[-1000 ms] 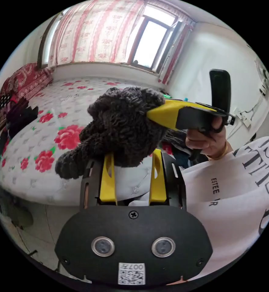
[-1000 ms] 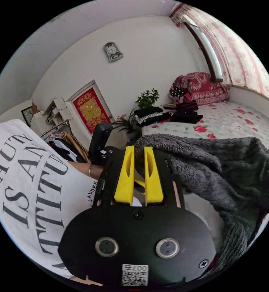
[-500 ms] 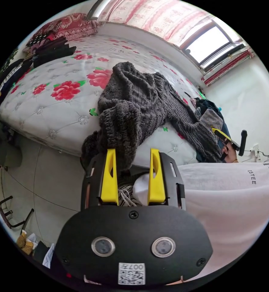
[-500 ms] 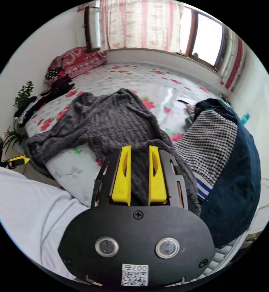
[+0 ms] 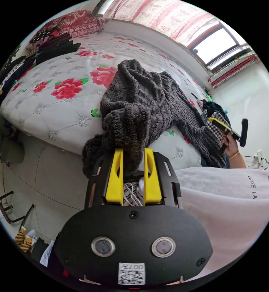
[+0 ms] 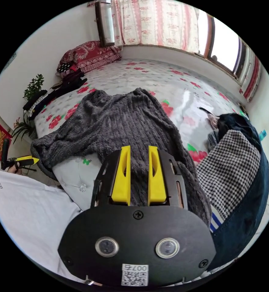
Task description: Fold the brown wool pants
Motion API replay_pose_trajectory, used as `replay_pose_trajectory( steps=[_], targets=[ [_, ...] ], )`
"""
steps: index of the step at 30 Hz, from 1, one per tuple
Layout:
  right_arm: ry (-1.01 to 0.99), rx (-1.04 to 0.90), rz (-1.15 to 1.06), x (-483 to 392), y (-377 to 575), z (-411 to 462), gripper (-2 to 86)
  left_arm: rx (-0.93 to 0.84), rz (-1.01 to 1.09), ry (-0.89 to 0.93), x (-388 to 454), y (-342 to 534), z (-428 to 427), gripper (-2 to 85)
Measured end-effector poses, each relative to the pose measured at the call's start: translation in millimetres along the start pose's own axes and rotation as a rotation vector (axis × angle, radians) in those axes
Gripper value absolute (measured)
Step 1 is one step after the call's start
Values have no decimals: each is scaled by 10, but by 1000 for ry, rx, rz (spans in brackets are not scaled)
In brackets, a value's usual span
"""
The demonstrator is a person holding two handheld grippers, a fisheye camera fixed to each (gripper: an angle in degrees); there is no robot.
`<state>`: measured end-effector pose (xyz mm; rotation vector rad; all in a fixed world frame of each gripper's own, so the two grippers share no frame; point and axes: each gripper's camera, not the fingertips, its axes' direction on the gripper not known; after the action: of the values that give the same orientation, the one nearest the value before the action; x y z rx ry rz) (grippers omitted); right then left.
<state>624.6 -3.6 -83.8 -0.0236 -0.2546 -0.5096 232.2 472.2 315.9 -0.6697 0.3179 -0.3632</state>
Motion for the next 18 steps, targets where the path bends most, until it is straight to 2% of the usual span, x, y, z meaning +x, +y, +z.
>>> replay_pose_trajectory(
  steps=[4, 7, 12, 15, 16, 17, 18],
  targets=[
    [-80, 12, -117, -426, -753, 523, 87, -29, 11, -34, 2, -114, 86, 106],
    [-123, -68, -188, -794, -1475, 1323, 91, -57, -46, -31, -89, -278, 189, 86],
    [-66, -209, -147, -938, -2202, 2550, 88, -112, -101, 18, -260, -537, 307, 58],
    [-52, -369, -79, -903, -2345, 3332, 72, -114, -94, 15, -329, -650, 249, 37],
    [-49, -364, -81, -915, -2340, 3385, 66, -112, -99, 1, -360, -703, 195, 29],
    [-37, -271, -119, -958, -2336, 3372, 54, -102, -109, -15, -398, -772, 117, 21],
    [3, -324, -151, -998, -2362, 3491, 42, -93, -115, -24, -421, -814, 68, 18]
  ],
)
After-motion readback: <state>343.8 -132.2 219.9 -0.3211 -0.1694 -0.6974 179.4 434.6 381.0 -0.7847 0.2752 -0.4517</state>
